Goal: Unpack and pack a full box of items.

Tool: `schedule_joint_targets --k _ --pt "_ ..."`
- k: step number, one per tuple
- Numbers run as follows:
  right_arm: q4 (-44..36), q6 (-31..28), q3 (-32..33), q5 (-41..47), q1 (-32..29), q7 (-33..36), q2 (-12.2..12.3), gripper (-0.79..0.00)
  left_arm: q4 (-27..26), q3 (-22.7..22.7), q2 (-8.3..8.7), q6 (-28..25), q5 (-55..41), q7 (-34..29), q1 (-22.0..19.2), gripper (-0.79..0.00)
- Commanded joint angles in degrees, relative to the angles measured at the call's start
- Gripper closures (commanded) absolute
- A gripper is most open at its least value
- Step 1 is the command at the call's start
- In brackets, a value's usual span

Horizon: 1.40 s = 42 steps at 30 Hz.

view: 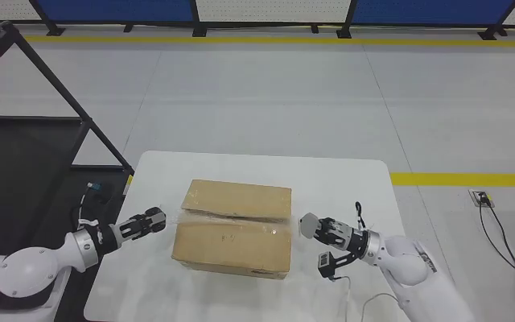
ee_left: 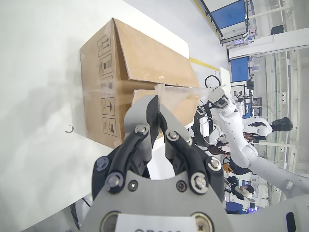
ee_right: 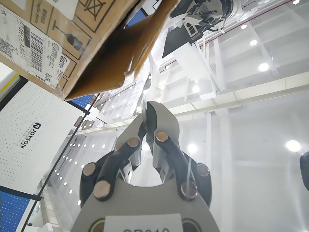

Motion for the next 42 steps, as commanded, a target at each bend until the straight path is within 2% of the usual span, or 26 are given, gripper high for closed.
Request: schedule_joint_targets --k 1,17,18,21,24,28,37,42 --pt "0.29 -1.08 -0.13 -0.3 0.3 -0.04 -0.05 0.0 0.6 0.36 0.02 0.45 0.02 0.29 -0.28 0.0" --pt "1.76 -5.72 -0.68 -2.35 1.2 -0.18 -0.41 0.0 3.44 2.94 0.33 1.88 1.54 1.51 -2.55 0.0" --pt "1.83 -5.82 -0.71 -2.41 1.24 -0.3 -0.42 0.0 3.49 3.01 0.36 1.88 1.62 1.61 -2.57 -0.037" --pt "1.93 -6.06 -0.66 -2.52 1.33 -0.25 -0.47 0.0 3.65 3.11 0.41 2.09 1.55 1.89 -2.6 -0.243" --pt "2.06 -6.19 -0.69 -2.63 1.3 -0.32 -0.51 0.0 3.68 3.19 0.48 2.17 1.59 2.15 -2.66 -0.246" --pt "2.36 -6.45 -0.59 -2.63 1.38 -0.46 -0.55 0.0 3.85 3.23 0.56 2.15 1.39 2.45 -2.66 -0.311" --pt "2.09 -5.53 -0.06 -2.91 1.12 1.66 -0.72 0.0 3.74 2.87 0.72 1.77 0.85 3.79 -2.37 -0.292" --pt "1.77 -5.31 0.03 -3.51 1.0 2.99 -0.86 0.0 2.25 1.65 0.76 0.18 -0.81 5.24 -0.88 -0.268"
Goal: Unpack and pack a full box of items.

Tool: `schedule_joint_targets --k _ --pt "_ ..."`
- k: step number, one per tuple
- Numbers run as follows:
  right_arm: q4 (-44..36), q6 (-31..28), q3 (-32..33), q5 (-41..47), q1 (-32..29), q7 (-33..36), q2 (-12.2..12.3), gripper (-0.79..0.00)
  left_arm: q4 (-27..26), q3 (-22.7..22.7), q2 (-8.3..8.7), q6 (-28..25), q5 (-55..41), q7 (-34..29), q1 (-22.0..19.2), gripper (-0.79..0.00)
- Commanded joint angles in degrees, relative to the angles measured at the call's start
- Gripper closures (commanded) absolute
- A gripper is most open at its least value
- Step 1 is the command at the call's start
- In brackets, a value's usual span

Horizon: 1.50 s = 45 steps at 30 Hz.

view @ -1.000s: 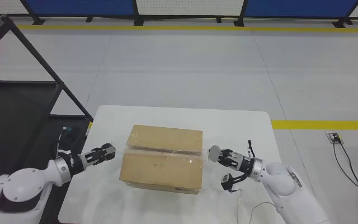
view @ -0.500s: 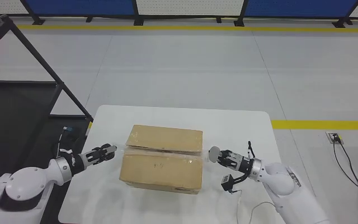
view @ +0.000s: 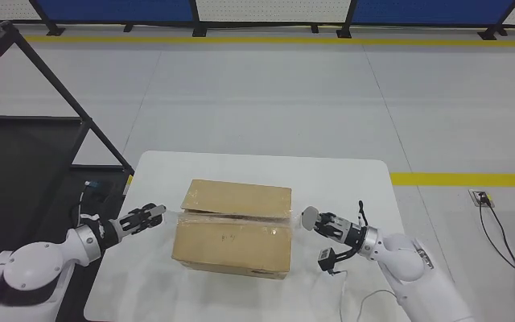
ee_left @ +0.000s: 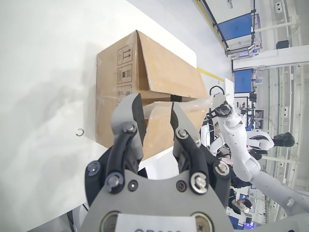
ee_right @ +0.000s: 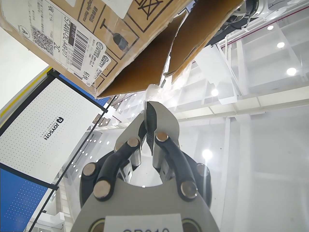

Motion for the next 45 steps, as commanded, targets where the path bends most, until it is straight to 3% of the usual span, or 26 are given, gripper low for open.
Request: schedule_joint_targets --k 1,11,15,17,22,33,45 --pt "-0.05 -0.05 -0.08 -0.23 -0.03 0.38 -0.07 0.0 -0.89 -0.54 0.03 -0.76 -0.49 0.35 0.89 -0.265" --pt "0.98 0.02 -0.45 -0.48 0.49 1.24 -0.46 0.0 -4.84 -1.26 0.05 -1.9 -1.53 2.22 4.22 -0.197" --pt "1.14 0.09 -0.24 -0.6 0.33 1.53 -0.5 0.0 -3.91 1.39 -0.17 -1.26 -0.97 3.28 2.85 -0.123" --pt "1.29 0.09 -0.22 -0.46 0.3 1.64 -0.55 0.0 -3.64 3.0 -0.24 -0.92 1.23 4.28 1.81 -0.04" --pt "1.65 0.05 -0.18 -0.45 0.38 2.06 -0.7 0.0 -1.55 6.75 -0.63 -0.15 2.05 5.07 -1.21 0.0" --pt "2.11 0.31 -0.03 -0.47 0.12 1.28 -0.83 0.0 2.95 11.11 -1.28 0.46 2.03 6.1 -6.58 0.0" --pt "0.69 -1.72 1.08 -0.7 -1.12 -1.34 -0.51 0.0 5.58 13.39 -1.63 0.49 3.04 6.21 -9.14 0.0"
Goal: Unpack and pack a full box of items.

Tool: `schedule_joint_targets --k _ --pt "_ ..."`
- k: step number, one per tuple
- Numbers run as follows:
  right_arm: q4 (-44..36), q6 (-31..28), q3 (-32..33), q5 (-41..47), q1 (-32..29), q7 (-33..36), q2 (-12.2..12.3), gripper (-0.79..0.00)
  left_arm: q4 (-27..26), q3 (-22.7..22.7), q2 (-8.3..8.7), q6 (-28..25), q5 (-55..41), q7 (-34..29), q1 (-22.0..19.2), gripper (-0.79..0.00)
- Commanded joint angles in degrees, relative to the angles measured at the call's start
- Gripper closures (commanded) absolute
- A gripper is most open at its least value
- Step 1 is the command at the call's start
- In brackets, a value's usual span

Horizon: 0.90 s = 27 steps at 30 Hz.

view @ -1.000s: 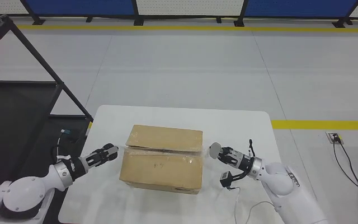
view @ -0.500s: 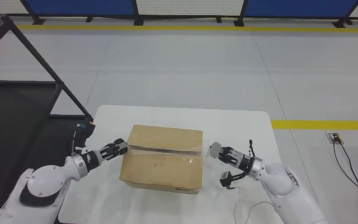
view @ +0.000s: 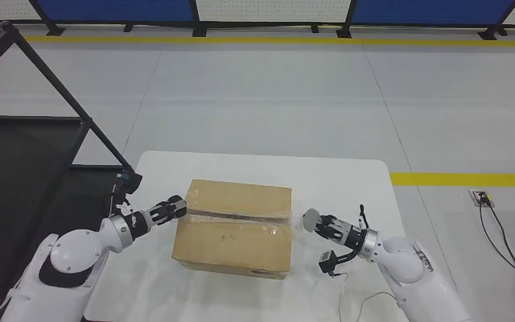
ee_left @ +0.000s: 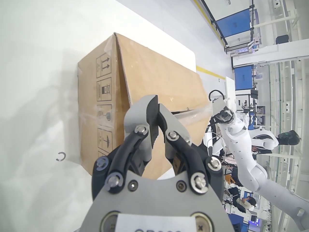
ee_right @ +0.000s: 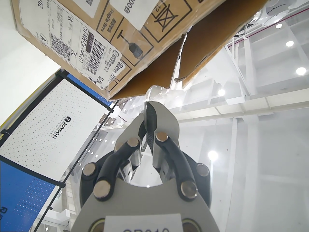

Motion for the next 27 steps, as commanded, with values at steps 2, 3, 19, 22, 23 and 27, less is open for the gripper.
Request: schedule_joint_targets --k 2,3,19,22,23,27 --pt "-0.36 -0.51 0.16 -0.14 -0.25 -0.51 0.05 0.0 0.54 0.28 -0.05 -0.06 0.08 -0.02 -0.44 0.0" --pt "-0.49 -0.74 0.21 -0.19 -0.32 -0.75 0.07 0.0 0.68 0.38 -0.07 -0.08 0.12 -0.01 -0.57 0.0" --pt "-2.1 -2.26 0.66 -1.13 -1.21 -2.25 0.16 0.0 3.13 3.29 -0.55 -0.42 1.88 0.06 -2.68 0.0" --pt "-2.15 -2.18 0.64 -1.61 -1.09 -2.06 0.13 0.0 3.68 3.8 -0.67 -0.42 2.07 0.22 -3.11 0.0" --pt "-2.19 -2.17 0.62 -1.7 -1.06 -1.98 0.11 0.0 3.84 3.94 -0.7 -0.38 2.04 0.23 -3.23 0.0" --pt "-2.34 -1.98 0.67 -2.23 -1.05 -1.76 0.09 -0.012 4.4 4.43 -0.83 -0.39 2.06 0.14 -3.71 0.0"
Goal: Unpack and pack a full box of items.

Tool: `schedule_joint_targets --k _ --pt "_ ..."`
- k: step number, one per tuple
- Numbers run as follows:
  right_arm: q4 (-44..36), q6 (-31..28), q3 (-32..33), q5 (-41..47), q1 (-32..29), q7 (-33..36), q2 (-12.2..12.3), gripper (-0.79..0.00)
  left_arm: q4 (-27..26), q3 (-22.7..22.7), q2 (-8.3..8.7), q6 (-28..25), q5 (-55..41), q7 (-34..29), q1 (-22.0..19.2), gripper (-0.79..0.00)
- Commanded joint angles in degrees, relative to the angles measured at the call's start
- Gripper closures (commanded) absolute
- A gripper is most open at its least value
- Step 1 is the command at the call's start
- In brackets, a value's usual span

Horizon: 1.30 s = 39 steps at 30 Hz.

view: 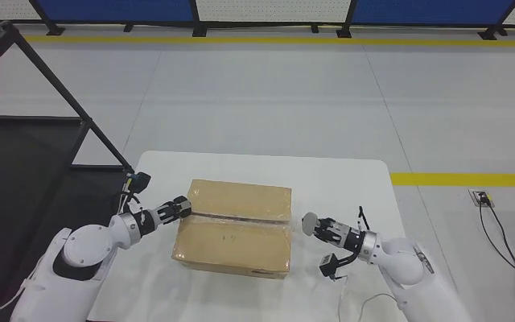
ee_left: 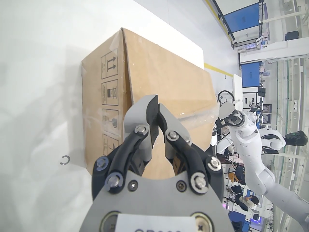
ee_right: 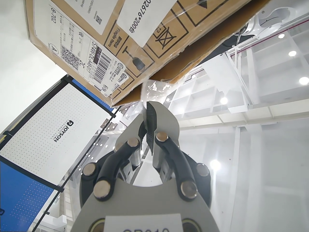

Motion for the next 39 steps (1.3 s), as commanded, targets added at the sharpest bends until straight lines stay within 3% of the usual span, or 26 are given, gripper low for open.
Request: schedule_joint_targets --k 1,2,4,5,7,18,22,25,37,39 --pt "-0.07 0.0 0.06 -0.12 -0.07 0.08 0.0 -0.095 0.24 0.21 -0.06 0.03 -0.04 -0.03 -0.18 0.0" --pt "-0.09 -0.06 0.11 -0.21 -0.12 0.1 0.0 -0.256 0.34 0.36 -0.09 0.04 -0.01 -0.13 -0.27 0.0" --pt "-0.22 -0.17 0.18 -0.3 -0.24 0.11 0.01 -0.382 0.5 0.55 -0.13 0.05 0.04 -0.22 -0.44 0.0" --pt "-0.28 -0.18 0.22 -0.32 -0.3 0.1 0.01 -0.671 0.54 0.61 -0.16 0.02 -0.05 -0.29 -0.52 0.0" --pt "-0.48 -0.1 0.39 -0.43 -0.43 0.2 0.03 -0.785 0.56 0.69 -0.2 -0.01 -0.14 -0.33 -0.62 0.0" --pt "-4.84 0.82 4.1 -2.8 -3.47 3.66 0.72 -0.785 -0.21 0.03 -0.17 -0.22 -0.66 -0.43 0.17 0.0" --pt "-6.89 -0.26 6.1 -8.12 -4.26 9.19 0.85 -0.785 -0.35 -0.15 -0.17 -0.29 -0.76 -0.29 0.44 0.0" --pt "-7.86 2.83 6.22 -15.31 -4.77 14.92 0.78 -0.785 -0.72 -0.63 -0.13 -0.48 -1.14 -0.12 0.82 0.0" --pt "-7.86 2.83 6.22 -15.31 -4.77 14.92 0.78 -0.785 -1.47 -1.46 -0.04 -1.04 -1.69 0.04 1.51 0.0" --pt "-7.8 4.47 5.89 -13.18 -5.39 17.39 0.56 -0.785 -1.47 -1.46 -0.04 -1.04 -1.69 0.04 1.51 0.0"
